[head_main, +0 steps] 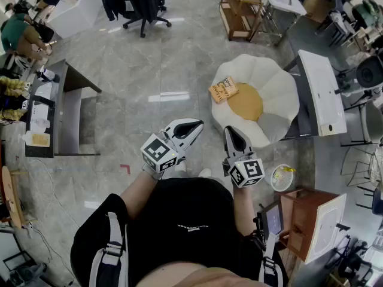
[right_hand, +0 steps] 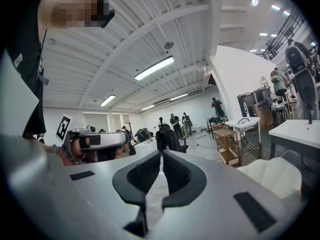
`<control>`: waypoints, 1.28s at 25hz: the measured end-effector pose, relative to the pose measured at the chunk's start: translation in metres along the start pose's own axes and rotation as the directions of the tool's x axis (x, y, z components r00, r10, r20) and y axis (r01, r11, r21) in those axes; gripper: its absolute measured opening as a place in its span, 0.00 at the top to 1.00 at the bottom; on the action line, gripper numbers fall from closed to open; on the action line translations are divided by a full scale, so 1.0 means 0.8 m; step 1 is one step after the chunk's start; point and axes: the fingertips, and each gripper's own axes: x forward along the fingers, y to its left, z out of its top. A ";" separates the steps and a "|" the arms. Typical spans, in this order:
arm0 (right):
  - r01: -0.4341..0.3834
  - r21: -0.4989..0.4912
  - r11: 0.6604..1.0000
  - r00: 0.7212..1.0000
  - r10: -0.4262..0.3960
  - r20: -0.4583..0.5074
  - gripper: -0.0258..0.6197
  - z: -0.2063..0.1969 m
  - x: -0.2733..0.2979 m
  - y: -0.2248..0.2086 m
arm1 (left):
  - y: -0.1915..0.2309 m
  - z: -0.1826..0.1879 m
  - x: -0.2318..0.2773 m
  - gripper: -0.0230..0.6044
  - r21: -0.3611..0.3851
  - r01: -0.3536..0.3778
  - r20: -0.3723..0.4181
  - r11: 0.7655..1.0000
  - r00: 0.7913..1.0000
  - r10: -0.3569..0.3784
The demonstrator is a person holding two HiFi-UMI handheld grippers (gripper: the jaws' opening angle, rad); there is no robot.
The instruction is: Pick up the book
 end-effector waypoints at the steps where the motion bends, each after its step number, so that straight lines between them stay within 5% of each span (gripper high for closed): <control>1: -0.002 -0.002 1.000 1.000 0.002 0.000 0.91 0.001 0.002 0.000 | 0.002 0.001 0.001 0.94 -0.001 -0.002 0.000 1.000 1.000 0.002; 13: -0.013 -0.028 1.000 1.000 0.012 -0.002 0.91 0.009 0.027 0.003 | 0.023 0.001 0.002 0.94 -0.008 0.002 -0.005 1.000 1.000 -0.002; 32: 0.088 0.041 0.995 0.996 -0.089 0.024 0.91 -0.018 0.072 0.020 | 0.100 -0.020 -0.049 0.94 -0.002 -0.004 -0.053 1.000 0.999 0.004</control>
